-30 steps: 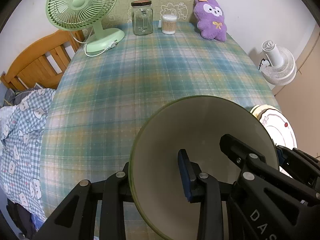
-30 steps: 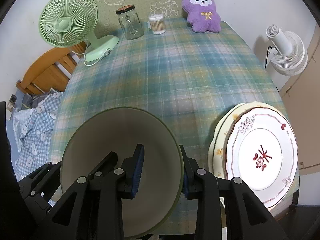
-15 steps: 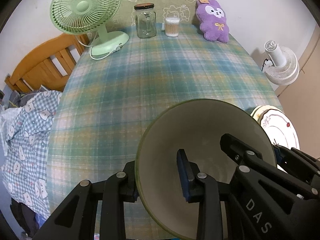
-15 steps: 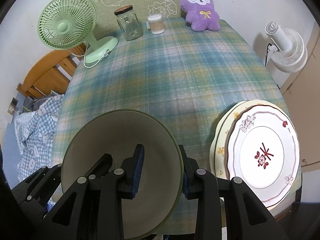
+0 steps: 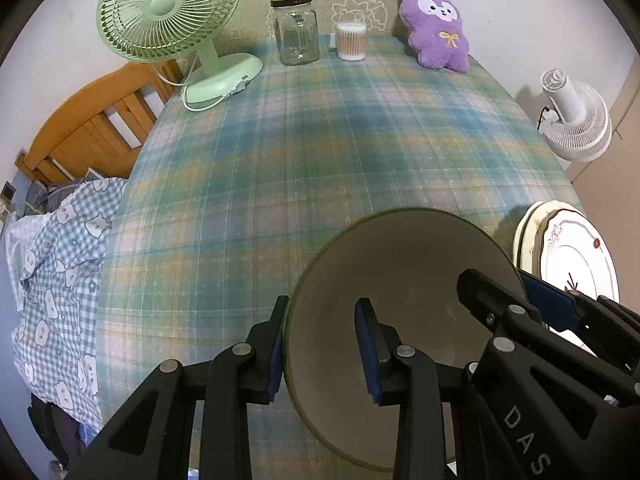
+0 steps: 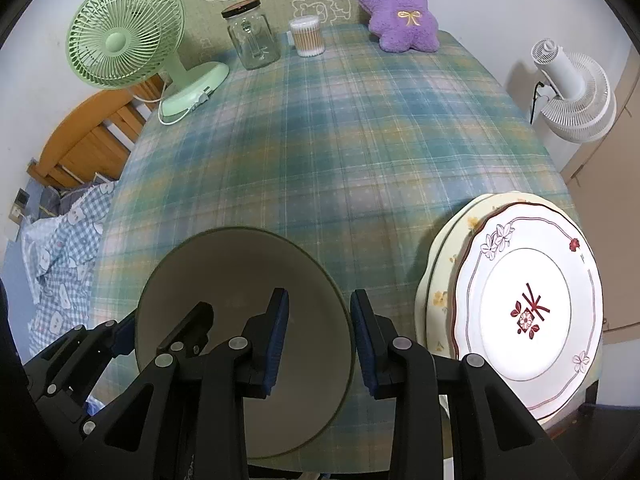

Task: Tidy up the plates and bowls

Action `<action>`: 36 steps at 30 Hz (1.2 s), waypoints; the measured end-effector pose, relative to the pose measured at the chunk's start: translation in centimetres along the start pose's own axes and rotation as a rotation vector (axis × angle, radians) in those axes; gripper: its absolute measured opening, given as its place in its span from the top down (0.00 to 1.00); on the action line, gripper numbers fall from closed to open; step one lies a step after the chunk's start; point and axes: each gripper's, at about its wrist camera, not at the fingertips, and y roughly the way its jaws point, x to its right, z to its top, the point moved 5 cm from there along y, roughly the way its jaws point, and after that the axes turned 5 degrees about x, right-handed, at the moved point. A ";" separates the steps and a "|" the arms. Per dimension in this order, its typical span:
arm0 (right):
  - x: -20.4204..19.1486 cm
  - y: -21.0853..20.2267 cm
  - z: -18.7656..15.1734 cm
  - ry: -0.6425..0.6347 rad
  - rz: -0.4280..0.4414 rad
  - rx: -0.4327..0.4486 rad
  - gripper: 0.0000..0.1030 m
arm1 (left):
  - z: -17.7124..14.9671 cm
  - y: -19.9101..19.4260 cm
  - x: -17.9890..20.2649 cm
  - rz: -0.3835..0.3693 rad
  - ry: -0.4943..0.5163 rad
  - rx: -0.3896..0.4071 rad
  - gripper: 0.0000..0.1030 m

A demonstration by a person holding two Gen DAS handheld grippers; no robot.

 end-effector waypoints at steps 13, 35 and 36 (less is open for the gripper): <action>-0.3 -0.1 0.0 -0.044 -0.021 -0.002 0.61 | -0.4 0.3 -0.1 -0.063 -0.005 -0.014 0.37; 1.1 1.3 -1.8 -0.001 -0.013 -0.023 0.31 | -2.0 2.5 -1.1 -0.135 0.000 -0.030 0.17; 1.2 1.6 -1.8 -0.001 -0.020 -0.026 0.31 | -2.0 2.8 -1.1 -0.140 -0.003 -0.036 0.17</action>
